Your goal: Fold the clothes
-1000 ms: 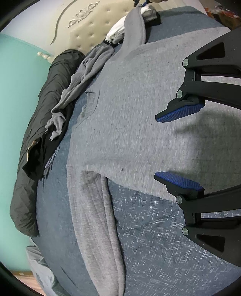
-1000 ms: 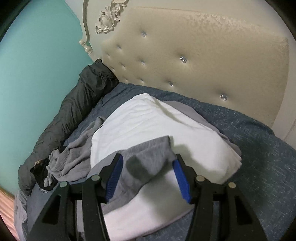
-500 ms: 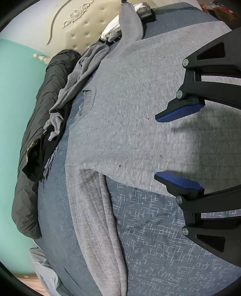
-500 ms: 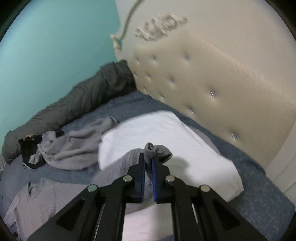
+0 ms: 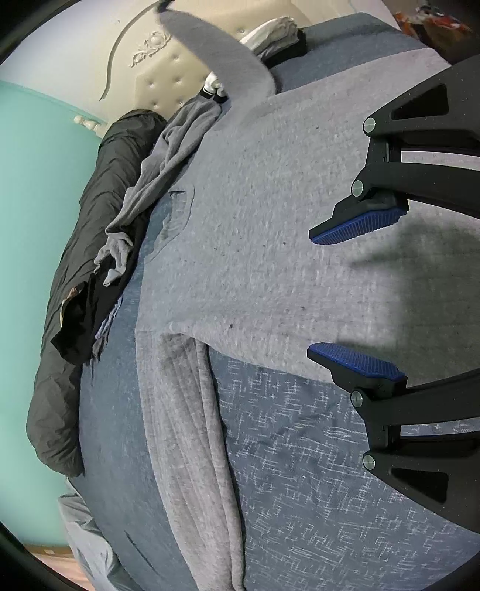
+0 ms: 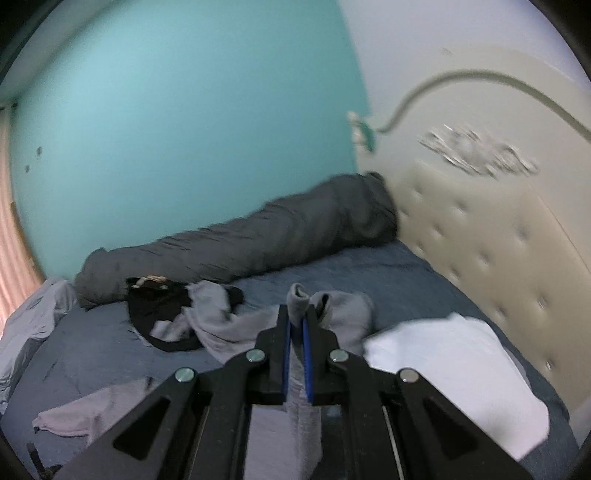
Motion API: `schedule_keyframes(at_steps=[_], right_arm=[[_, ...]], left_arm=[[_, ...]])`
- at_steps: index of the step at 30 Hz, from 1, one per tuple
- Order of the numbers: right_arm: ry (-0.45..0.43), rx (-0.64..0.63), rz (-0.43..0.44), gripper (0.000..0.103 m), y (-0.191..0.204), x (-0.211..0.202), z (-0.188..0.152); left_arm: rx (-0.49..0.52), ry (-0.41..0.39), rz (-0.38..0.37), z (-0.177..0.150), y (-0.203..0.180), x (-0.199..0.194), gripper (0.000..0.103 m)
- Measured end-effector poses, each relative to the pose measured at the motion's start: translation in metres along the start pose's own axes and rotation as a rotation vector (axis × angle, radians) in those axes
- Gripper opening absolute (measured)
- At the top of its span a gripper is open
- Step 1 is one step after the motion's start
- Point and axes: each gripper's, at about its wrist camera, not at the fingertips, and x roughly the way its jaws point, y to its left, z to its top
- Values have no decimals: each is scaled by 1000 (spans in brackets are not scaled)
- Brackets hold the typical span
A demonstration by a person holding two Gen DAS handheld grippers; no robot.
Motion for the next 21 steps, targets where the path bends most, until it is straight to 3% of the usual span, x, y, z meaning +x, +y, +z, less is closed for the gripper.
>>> schedule_keyframes(at_steps=[5,11,16,21], right_arm=[[19,-81,136,5,89,18,22],[88,-164,405,5,218,26,2],[235,-255,609,5,322,32,-70],[420,-224,710,5,372,50,-182]], left_arm=[[-9,-6,-18,-1,6,-8,60],[-43,-35,-33,1,19,-23,60],[-82,-56,-51,0,33,-35,60],[-97,-61,-54,-2,41,-43,60]])
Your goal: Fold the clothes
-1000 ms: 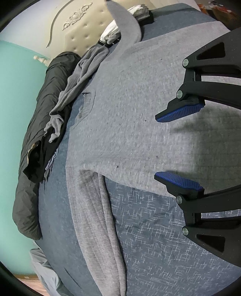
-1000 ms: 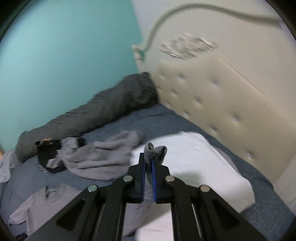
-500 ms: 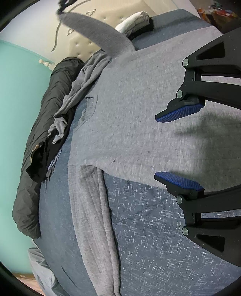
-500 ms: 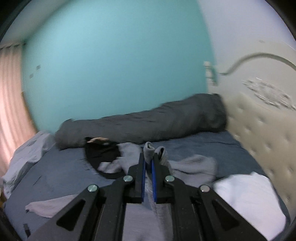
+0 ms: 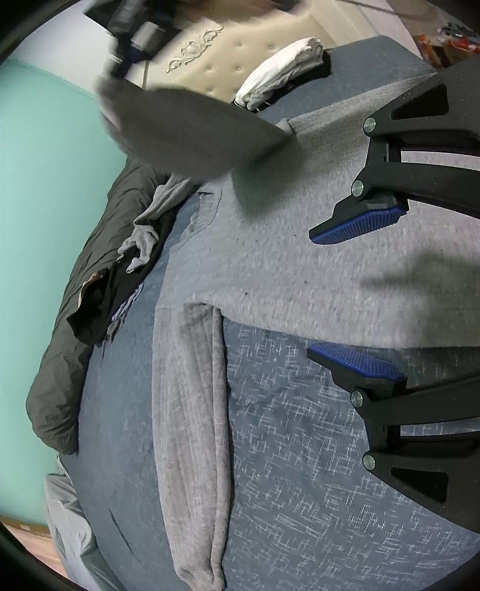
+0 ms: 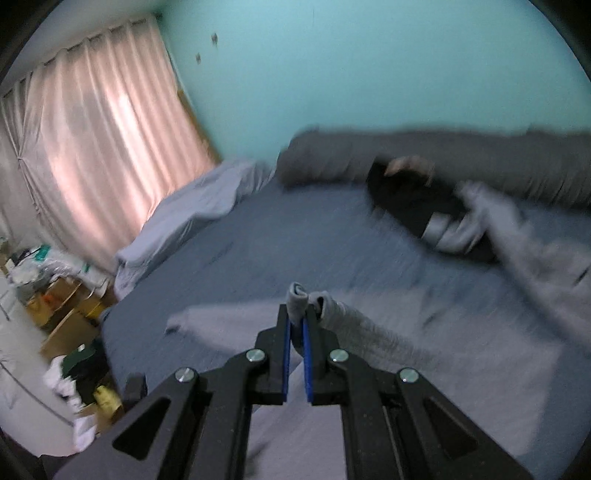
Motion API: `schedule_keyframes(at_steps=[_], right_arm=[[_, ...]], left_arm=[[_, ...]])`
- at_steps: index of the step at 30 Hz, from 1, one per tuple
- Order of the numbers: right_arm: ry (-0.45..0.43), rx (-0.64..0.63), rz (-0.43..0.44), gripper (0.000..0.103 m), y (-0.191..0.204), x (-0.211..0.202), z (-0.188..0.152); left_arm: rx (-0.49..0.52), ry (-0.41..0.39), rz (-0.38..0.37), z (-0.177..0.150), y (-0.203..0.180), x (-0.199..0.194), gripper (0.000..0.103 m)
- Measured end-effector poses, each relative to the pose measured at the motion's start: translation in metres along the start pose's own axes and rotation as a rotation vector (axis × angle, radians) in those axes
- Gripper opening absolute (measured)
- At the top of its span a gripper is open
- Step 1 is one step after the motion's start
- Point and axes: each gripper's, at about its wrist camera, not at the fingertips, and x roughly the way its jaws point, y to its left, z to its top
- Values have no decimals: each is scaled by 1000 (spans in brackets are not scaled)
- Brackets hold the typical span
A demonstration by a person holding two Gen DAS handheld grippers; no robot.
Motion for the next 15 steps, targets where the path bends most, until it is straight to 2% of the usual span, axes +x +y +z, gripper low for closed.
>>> schedule_keyframes(at_steps=[3,6,10,15], right_arm=[[91,59,24,5,5,48,-46],[163,80,47,5,15,77,-86],[220,105,76,5,22,94,-121],[282,122,92,5,21,98,-146]], left_arm=[[-6,1,-3,-3,5,-4,60],[-8,12,-7,-5,8,-4,60],[-9,15,-12,-5,8,-6,60],[-2,16,-26,-5,5,-6,60]])
